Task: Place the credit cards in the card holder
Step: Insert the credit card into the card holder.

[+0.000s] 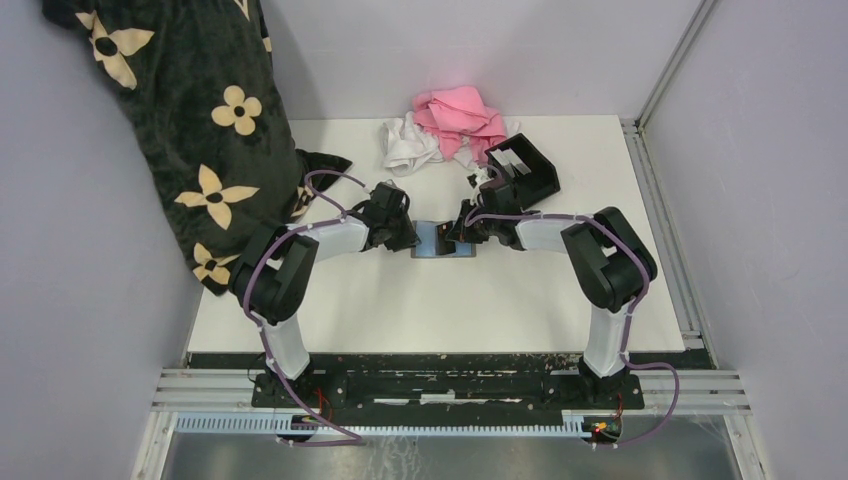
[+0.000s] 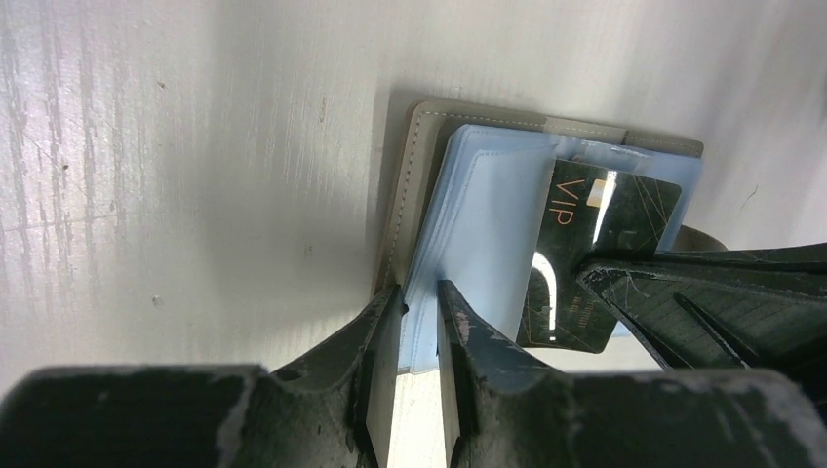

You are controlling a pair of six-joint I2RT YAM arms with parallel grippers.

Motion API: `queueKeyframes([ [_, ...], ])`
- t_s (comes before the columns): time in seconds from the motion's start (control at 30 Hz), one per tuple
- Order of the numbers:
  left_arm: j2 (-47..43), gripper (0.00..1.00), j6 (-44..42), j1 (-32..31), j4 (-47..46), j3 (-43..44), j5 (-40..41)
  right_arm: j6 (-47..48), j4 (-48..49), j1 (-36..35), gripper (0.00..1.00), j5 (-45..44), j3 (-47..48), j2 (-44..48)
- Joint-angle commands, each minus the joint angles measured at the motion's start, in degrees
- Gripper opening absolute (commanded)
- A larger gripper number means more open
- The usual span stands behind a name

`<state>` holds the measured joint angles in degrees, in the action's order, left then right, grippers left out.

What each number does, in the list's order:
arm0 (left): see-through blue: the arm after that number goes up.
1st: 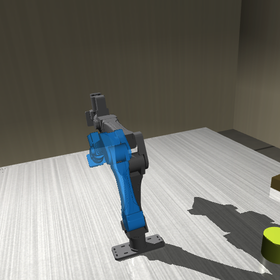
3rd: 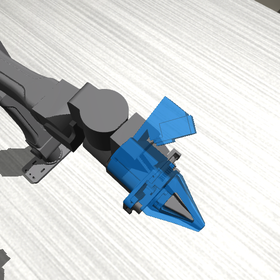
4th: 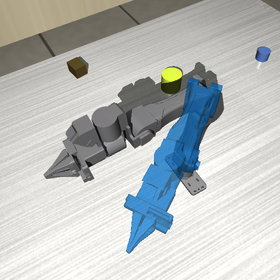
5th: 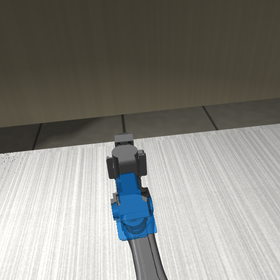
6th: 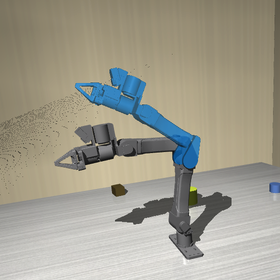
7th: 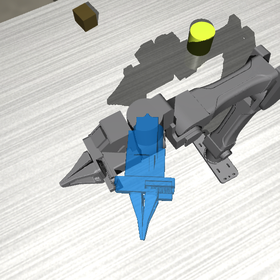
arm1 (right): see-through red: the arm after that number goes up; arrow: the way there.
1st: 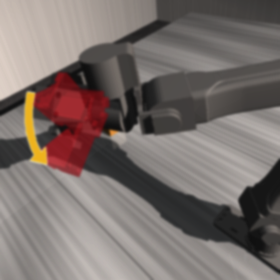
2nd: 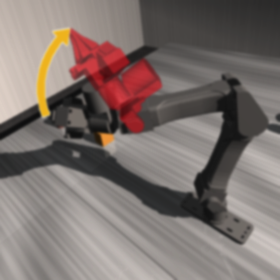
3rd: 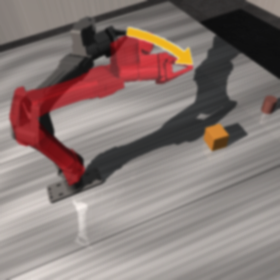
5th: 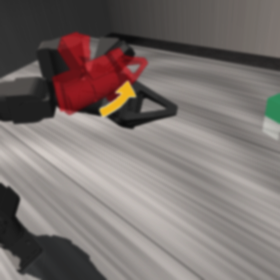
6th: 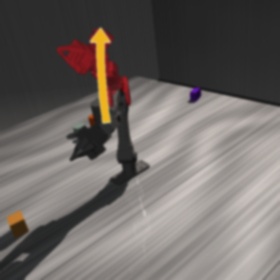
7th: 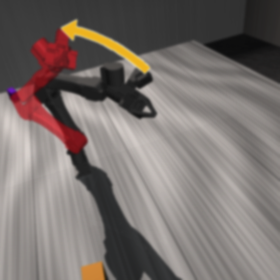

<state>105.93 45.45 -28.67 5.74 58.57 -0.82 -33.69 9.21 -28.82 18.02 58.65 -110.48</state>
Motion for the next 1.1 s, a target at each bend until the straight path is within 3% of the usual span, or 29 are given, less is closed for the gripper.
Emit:
queueKeyframes([
  [0.0, 7.7, 0.29, -2.1, 2.3, 4.1, -2.9, 9.9, 4.2, -18.3, -1.2, 0.01, 2.0, -2.6, -5.4],
  [0.27, 8.5, 0.25, -2.4, 2.0, 2.7, -3.9, 8.2, -3.3, -9.5, -2.2, 0.01, 1.5, -6.0, -6.7],
  [0.67, 8.5, 0.21, -2.7, 0.4, 2.8, -4.5, 8.5, -9.1, -6.1, -6.2, 0.04, -2.4, -6.6, -9.1],
  [0.83, 8.3, 0.21, -2.7, 0.2, 2.9, -4.8, 8.5, -9.5, -6.0, -6.8, 0.11, -3.0, -6.6, -9.1],
  [1.07, 8.0, 0.21, -2.7, 0.0, 2.9, -5.3, 8.7, -8.0, -9.8, -7.3, 0.38, -6.6, -6.3, -5.2],
])
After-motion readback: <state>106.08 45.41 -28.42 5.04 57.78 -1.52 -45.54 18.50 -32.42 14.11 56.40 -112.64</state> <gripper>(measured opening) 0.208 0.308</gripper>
